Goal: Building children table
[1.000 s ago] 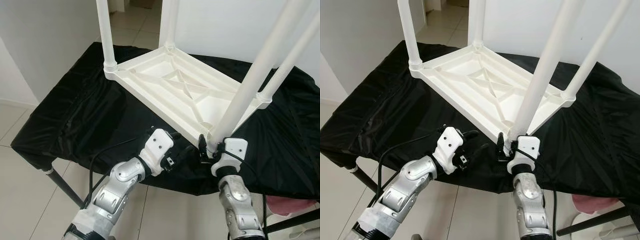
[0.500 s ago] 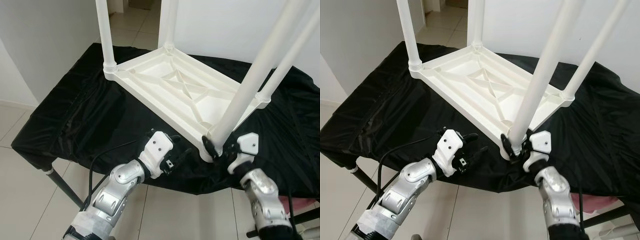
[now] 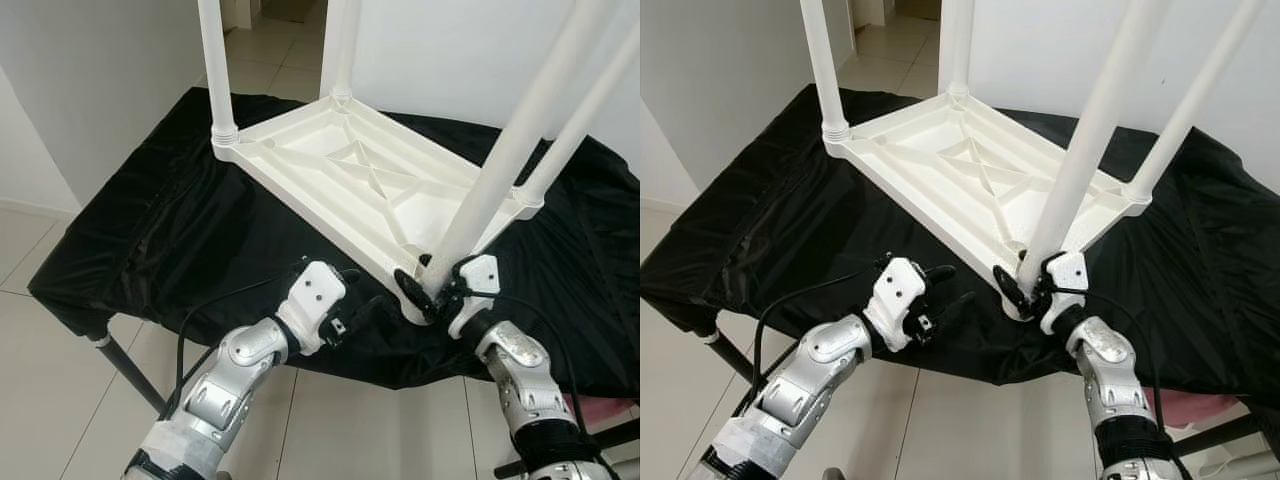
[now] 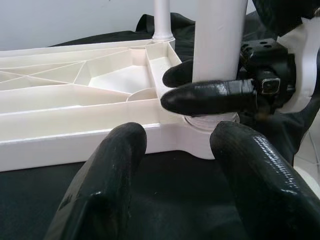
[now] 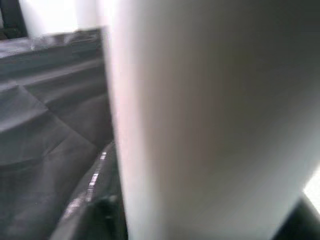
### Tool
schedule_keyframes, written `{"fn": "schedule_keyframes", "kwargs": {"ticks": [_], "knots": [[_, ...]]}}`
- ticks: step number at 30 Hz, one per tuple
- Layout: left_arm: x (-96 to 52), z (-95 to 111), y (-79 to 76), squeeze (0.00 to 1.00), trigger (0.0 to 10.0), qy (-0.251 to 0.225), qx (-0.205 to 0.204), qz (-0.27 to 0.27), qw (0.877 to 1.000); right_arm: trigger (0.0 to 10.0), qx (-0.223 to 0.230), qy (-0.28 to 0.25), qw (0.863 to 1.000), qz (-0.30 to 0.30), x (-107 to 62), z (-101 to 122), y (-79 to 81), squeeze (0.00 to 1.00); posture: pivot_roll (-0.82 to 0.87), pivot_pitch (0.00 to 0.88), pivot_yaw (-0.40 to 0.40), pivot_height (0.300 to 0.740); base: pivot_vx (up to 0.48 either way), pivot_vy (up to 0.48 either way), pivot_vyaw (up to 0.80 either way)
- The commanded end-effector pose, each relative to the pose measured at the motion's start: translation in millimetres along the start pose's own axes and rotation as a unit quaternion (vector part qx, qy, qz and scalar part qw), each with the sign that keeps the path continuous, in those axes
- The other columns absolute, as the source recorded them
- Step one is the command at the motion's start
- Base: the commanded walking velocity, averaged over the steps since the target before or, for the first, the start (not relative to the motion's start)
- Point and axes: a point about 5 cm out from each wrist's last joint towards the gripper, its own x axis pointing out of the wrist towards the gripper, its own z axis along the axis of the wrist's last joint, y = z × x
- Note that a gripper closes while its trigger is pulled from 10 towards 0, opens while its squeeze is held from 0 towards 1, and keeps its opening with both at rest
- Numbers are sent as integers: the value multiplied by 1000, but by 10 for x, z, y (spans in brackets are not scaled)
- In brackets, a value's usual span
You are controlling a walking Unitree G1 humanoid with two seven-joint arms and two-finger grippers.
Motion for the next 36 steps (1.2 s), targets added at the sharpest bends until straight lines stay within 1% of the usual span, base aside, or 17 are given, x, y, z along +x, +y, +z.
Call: {"fn": "schedule_keyframes", "kwargs": {"ticks": [1,7,8,11,14,15,16,19,21,23,25,26,29,30,31,33,36], "knots": [[-5,9,-53,0,10000,0,4,-27,1000,0,7,22,1000,12,-42,-108,34,0,9,48,-49,740,0,0,0],[-9,5,-61,0,10000,1,3,-28,1000,0,13,17,1000,3,-48,-117,29,0,10,45,-50,740,0,0,0],[-9,5,-61,0,10000,1,4,-28,1000,10000,18,13,1000,0,-53,-105,37,0,10,45,-51,740,0,0,0],[-9,8,-57,0,10000,1,5,-28,1000,10000,21,8,1000,-18,-72,-91,53,0,14,42,-56,740,0,0,0],[-12,5,-58,0,10000,1,4,-27,1000,10000,15,10,998,-53,-91,-93,48,0,14,42,-56,740,0,0,0],[-14,1,-67,0,10000,2,3,-27,1000,10000,7,21,997,-78,-98,-99,51,0,16,40,-60,740,0,0,0],[-14,1,-67,0,10000,2,3,-27,1000,10000,7,21,997,-78,-98,-99,51,0,16,40,-60,740,0,0,0],[-11,-8,-107,0,10000,2,1,-33,999,10000,2,22,988,-155,-112,-75,57,0,10,39,-58,740,0,0,0],[-9,-9,-114,0,10000,2,1,-34,999,10000,6,20,985,-172,-113,-66,57,0,10,39,-58,740,0,0,0],[-2,-8,-120,0,10000,2,0,-35,999,10000,28,18,974,-223,-101,-56,130,0,7,38,-61,740,0,0,0],[5,-4,-113,0,10000,1,0,-35,999,10000,38,25,956,-290,-106,-61,211,0,10,38,-64,740,0,0,0],[5,-4,-113,0,10000,1,0,-35,999,10000,38,25,956,-290,-106,-61,211,0,10,38,-64,740,0,0,0],[2,-4,-102,0,10000,1,0,-34,999,10000,25,43,932,-359,-97,-79,329,0,13,37,-65,740,0,0,0],[0,-5,-102,0,10000,1,0,-33,999,10000,33,46,928,-369,-77,-86,378,0,16,35,-62,740,0,0,0],[0,-5,-102,0,10000,1,0,-33,999,10000,33,46,928,-369,-77,-86,378,0,16,35,-62,740,0,0,0],[-7,-10,-114,0,10000,2,0,-33,999,10000,39,40,926,-373,-10,-67,497,0,18,35,-61,740,0,0,0],[-12,-11,-120,0,10000,3,0,-35,999,10000,33,22,932,-361,16,-6,516,0,19,32,-58,740,0,0,0]]}}
